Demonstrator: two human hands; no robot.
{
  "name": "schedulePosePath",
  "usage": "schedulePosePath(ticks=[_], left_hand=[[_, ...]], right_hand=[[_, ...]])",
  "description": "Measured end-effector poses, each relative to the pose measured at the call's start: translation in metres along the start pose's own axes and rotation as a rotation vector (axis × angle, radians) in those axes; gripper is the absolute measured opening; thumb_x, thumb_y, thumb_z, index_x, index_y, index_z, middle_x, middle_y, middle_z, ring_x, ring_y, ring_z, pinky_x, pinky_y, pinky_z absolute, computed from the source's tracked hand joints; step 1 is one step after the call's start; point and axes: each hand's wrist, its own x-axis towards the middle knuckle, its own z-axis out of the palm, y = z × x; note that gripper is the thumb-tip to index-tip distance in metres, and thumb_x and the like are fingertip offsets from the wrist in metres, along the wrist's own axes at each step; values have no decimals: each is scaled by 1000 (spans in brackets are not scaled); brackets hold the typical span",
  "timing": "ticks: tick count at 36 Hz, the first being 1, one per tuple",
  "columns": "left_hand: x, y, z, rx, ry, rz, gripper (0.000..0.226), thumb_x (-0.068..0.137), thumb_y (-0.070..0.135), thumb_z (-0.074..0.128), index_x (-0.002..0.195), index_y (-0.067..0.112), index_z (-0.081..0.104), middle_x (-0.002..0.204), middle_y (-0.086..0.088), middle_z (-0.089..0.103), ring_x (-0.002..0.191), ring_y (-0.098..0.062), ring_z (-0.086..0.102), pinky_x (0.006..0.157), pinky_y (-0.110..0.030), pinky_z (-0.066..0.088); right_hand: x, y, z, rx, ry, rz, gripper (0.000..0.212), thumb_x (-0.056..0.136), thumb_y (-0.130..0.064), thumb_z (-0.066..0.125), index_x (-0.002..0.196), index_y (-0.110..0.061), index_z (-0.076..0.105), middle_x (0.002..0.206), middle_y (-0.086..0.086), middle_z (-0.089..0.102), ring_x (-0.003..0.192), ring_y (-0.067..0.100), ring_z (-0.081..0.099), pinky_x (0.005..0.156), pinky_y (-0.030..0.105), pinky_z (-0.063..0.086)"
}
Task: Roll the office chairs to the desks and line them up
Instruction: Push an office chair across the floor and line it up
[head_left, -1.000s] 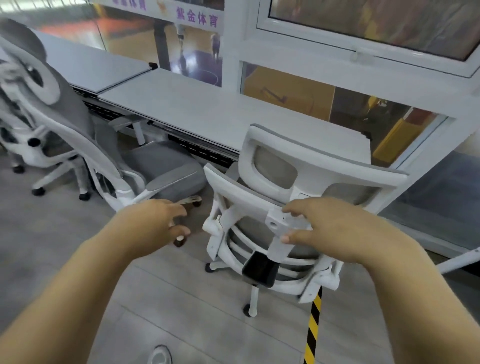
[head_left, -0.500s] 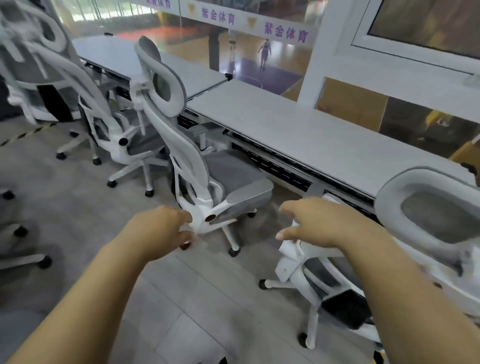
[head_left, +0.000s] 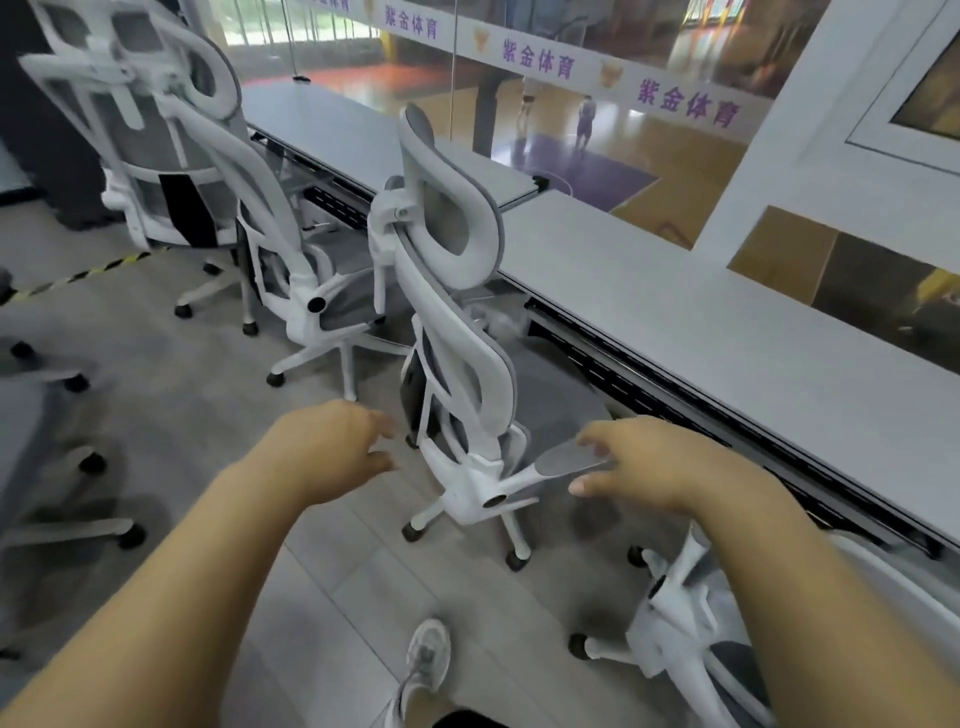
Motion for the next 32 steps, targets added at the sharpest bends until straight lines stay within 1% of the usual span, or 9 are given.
schedulePosePath(ticks=[6, 11, 16, 19, 23, 25, 27, 29, 32], left_hand=[[65, -44, -33, 35, -10, -6, 38, 91, 51, 48, 124, 33, 51, 127, 6, 57, 110, -17, 55, 84, -32, 49], [117, -82, -65, 66, -15, -15, 34, 91, 51, 48, 112, 26, 57, 114, 8, 60, 95, -13, 54, 76, -29, 46], [162, -117, -89, 44, -15, -24, 32, 91, 48, 48, 117, 32, 56, 117, 8, 60, 104, -15, 56, 83, -31, 48], [186, -139, -96, 14, -6, -19, 33, 92, 45, 48, 121, 30, 54, 118, 7, 59, 106, -14, 55, 85, -32, 48], [222, -168, -103, -26, 34, 32, 32, 91, 44, 52, 120, 29, 55, 117, 8, 60, 102, -13, 56, 78, -28, 45], [241, -182, -106, -30, 49, 67, 29, 91, 42, 52, 117, 29, 55, 115, 8, 60, 91, -14, 56, 73, -28, 43], [260, -194, -110, 2, 89, 127, 17, 91, 39, 52, 103, 28, 56, 108, 7, 60, 82, -14, 50, 72, -31, 45], [280, -205, -113, 39, 127, 202, 14, 89, 39, 53, 96, 26, 55, 98, 7, 57, 86, -17, 50, 73, -34, 48], [308, -216, -119, 25, 142, 304, 12, 89, 37, 52, 96, 27, 53, 99, 7, 55, 97, -19, 54, 75, -33, 47]], right_hand=[[75, -21, -33, -34, 38, -29, 53, 80, -56, 61, 124, -29, 49, 121, -3, 59, 107, 20, 57, 91, 39, 48], [129, -51, -66, -36, 15, -73, 51, 84, -52, 59, 126, -26, 47, 121, -2, 58, 105, 19, 56, 88, 39, 48], [173, -82, -92, -80, 5, -122, 51, 86, -50, 58, 127, -22, 48, 123, 0, 56, 111, 20, 52, 88, 37, 46], [198, -98, -97, -75, 14, -138, 45, 85, -51, 58, 118, -21, 52, 113, -1, 57, 105, 21, 53, 79, 35, 45], [226, -120, -102, -101, 31, -126, 40, 85, -52, 57, 101, -17, 51, 95, -2, 54, 84, 19, 50, 59, 31, 37], [238, -132, -103, -96, 51, -95, 39, 85, -53, 57, 95, -17, 48, 87, -3, 48, 80, 19, 48, 54, 29, 32], [249, -143, -103, -91, 69, -52, 42, 85, -54, 57, 100, -15, 49, 88, -2, 47, 82, 20, 48, 57, 32, 34], [257, -153, -101, -81, 96, 2, 44, 86, -53, 57, 105, -14, 49, 90, 0, 46, 83, 22, 48, 60, 33, 36], [265, -166, -95, -63, 187, 92, 40, 88, -50, 55, 104, -14, 47, 91, 2, 48, 81, 23, 49, 63, 34, 36]])
